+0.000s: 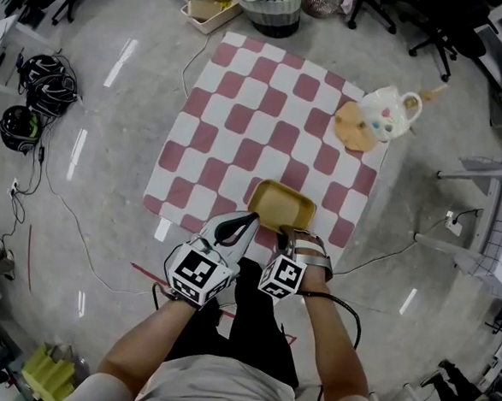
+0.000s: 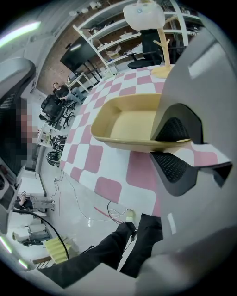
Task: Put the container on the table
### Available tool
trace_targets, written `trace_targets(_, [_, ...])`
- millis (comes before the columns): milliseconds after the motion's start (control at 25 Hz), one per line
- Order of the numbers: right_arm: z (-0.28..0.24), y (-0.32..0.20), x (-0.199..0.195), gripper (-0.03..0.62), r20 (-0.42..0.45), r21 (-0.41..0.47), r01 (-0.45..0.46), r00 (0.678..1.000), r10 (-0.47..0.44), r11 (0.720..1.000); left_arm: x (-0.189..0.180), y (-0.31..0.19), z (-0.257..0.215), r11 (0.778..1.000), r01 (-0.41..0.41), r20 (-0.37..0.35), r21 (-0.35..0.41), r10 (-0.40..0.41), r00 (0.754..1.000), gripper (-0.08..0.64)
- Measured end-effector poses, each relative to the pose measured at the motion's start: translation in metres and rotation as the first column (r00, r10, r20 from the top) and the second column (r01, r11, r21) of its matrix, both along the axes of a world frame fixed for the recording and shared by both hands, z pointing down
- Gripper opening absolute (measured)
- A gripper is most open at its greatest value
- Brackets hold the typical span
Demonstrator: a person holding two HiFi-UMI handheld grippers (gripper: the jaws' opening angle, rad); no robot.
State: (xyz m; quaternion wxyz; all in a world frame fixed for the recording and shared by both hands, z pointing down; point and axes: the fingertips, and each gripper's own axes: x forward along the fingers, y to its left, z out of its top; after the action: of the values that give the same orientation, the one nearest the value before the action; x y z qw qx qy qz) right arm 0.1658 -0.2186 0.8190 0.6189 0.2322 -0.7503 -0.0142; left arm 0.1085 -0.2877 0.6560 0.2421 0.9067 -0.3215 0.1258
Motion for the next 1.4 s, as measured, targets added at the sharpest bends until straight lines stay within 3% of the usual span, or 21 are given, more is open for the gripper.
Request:
trace_targets(360, [-0.001, -0.006, 0.007, 0.055, 0.011, 0.037, -0.029, 1.000, 0.028, 0.999, -0.002, 0.005, 0.008, 1.000, -0.003, 0.006, -0.020, 0.003, 1.000, 0.002])
trace_targets(720, [-0.018, 0.005, 0.001, 0.057, 0.097, 0.006, -0.122, 0.988, 0.121, 0.992, -0.003, 0.018, 0.000, 0.999, -0.029, 0.008, -0.017, 0.029, 1.000, 0.002])
trace_targets(880, [-0.045, 0.010, -0.006, 0.055, 0.161, 0.026, -0.196, 0.969, 0.189, 0.980, -0.005, 0.027, -0.013, 0.999, -0.040, 0.001, -0.008, 0.040, 0.999, 0.000])
trace_targets(1120, [-0.116, 0.008, -0.016, 0.052, 0.332, 0.072, -0.367, 0.886, 0.325, 0.927, -0.008, 0.043, -0.050, 0.998, -0.066, -0.026, 0.020, 0.067, 0.997, 0.000])
trace_targets(1400, [-0.207, 0.008, -0.025, 0.016, 0.532, 0.138, -0.557, 0.739, 0.414, 0.819, -0.021, 0.067, -0.095, 0.995, -0.087, -0.048, 0.046, 0.089, 0.995, 0.000])
